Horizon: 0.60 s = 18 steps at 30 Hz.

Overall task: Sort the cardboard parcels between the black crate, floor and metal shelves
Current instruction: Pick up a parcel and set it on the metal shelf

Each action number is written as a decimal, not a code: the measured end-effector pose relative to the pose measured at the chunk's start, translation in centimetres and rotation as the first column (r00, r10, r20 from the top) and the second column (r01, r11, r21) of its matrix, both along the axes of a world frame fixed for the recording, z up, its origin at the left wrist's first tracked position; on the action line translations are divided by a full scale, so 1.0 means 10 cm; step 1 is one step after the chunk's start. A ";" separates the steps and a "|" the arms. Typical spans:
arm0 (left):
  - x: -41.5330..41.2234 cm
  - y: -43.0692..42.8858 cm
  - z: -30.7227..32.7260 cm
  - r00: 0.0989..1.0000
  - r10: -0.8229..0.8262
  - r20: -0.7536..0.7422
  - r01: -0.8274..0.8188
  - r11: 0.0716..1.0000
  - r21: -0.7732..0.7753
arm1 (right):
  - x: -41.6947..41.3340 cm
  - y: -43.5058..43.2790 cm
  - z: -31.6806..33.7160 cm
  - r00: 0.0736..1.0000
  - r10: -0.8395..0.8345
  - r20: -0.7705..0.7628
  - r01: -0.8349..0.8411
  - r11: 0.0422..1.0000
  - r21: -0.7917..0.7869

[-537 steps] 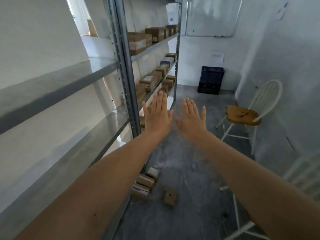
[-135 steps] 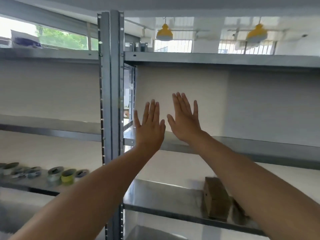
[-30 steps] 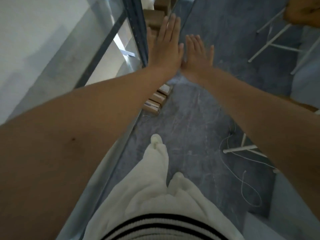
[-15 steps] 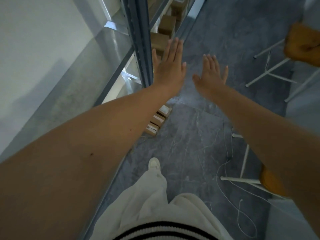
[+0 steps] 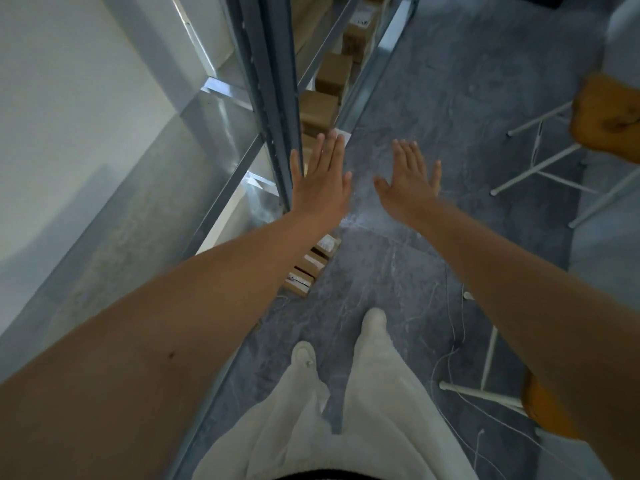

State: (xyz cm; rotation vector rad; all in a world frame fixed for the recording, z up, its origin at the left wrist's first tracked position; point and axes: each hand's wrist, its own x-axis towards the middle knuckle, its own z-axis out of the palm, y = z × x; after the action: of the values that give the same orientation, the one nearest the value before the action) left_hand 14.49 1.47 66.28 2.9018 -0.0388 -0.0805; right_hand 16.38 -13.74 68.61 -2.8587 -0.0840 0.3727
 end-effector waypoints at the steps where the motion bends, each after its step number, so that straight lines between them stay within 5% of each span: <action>1: 0.06 -0.01 -0.02 1.000 0.011 -0.005 -0.011 1.000 0.002 | 0.06 -0.01 -0.02 1.000 0.017 -0.010 -0.017 1.000 -0.004; 18: 0.94 -0.46 -0.74 0.951 0.222 -0.217 -0.224 0.974 0.014 | 1.37 -0.36 -0.94 0.938 0.274 -0.214 -0.264 0.962 0.074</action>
State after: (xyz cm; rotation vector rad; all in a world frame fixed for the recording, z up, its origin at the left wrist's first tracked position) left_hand 23.89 -3.16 58.90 2.8453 0.3252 -0.3559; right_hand 30.04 -17.38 59.22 -2.7429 -0.4384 0.7336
